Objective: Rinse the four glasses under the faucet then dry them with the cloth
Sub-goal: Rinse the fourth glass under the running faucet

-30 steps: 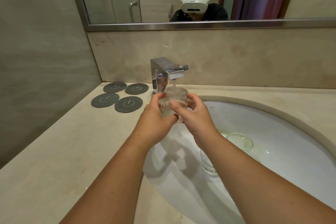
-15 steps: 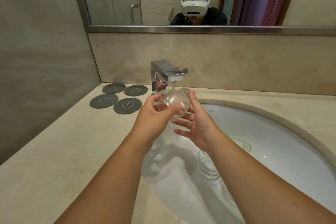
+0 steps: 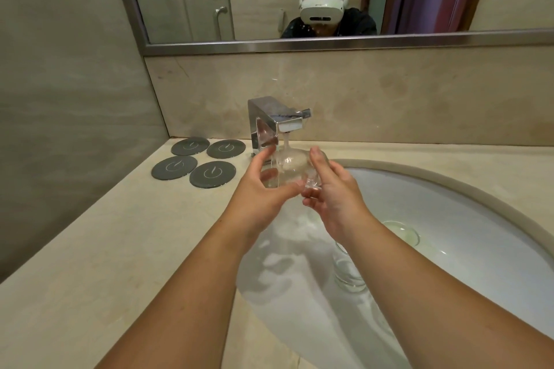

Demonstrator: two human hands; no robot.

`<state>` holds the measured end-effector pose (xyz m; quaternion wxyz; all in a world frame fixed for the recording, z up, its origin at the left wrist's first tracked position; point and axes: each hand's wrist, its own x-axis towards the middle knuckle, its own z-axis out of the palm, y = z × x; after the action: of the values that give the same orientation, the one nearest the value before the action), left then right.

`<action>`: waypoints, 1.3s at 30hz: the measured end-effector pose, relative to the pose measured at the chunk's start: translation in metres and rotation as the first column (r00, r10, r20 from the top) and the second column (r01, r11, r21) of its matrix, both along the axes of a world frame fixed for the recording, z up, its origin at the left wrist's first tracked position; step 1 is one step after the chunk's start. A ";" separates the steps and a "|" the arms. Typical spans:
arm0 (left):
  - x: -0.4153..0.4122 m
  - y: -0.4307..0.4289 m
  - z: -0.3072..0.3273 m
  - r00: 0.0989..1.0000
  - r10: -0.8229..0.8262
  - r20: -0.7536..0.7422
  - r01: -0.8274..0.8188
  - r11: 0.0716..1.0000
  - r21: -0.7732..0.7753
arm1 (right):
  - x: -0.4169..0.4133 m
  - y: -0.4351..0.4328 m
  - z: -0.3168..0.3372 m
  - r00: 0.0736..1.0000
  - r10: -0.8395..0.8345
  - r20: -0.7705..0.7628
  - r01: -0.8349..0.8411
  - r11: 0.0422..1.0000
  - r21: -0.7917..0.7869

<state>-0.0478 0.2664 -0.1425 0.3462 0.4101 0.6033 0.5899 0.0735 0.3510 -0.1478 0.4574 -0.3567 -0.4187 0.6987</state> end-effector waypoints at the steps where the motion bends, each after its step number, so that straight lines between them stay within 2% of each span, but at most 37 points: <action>1: -0.001 0.000 0.000 1.000 -0.004 -0.005 0.004 1.000 -0.003 | 0.000 0.000 0.000 1.000 -0.001 0.001 0.001 1.000 -0.001; 7: -0.003 0.010 0.021 0.986 -0.092 0.137 0.102 0.992 -0.068 | 0.002 0.001 0.001 1.000 -0.011 0.025 0.012 1.000 -0.023; 13: -0.005 0.018 0.013 0.996 0.035 0.085 -0.035 0.999 0.000 | 0.002 -0.003 0.006 0.995 0.088 -0.040 -0.091 0.992 -0.091; 17: -0.007 0.015 0.010 0.993 -0.028 0.112 0.029 1.000 -0.004 | 0.002 -0.001 0.002 0.999 0.046 0.005 -0.046 0.998 -0.035; 21: -0.008 0.013 0.007 0.994 -0.109 0.013 0.109 0.994 -0.015 | 0.002 -0.001 -0.001 0.995 -0.020 0.102 0.020 1.000 -0.003; 24: -0.008 0.013 0.008 0.995 -0.093 -0.023 0.093 0.996 0.007 | 0.003 -0.003 0.001 0.991 -0.002 0.132 0.003 1.000 -0.009; 29: -0.007 0.013 0.010 0.998 -0.044 0.049 0.041 0.997 0.059 | 0.001 -0.006 0.003 0.997 0.073 0.023 -0.072 0.996 -0.046; 32: -0.010 0.014 0.009 0.995 -0.017 0.095 0.010 0.998 0.065 | 0.001 -0.008 0.003 0.995 0.103 0.011 -0.103 0.995 -0.001; 39: -0.007 0.015 0.008 0.987 -0.103 0.123 0.096 0.994 0.061 | 0.002 -0.009 0.002 0.998 -0.013 0.059 0.007 0.996 0.091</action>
<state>-0.0548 0.2814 -0.1345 0.4014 0.4109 0.5426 0.6128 0.0756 0.3425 -0.1456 0.4641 -0.3581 -0.4617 0.6657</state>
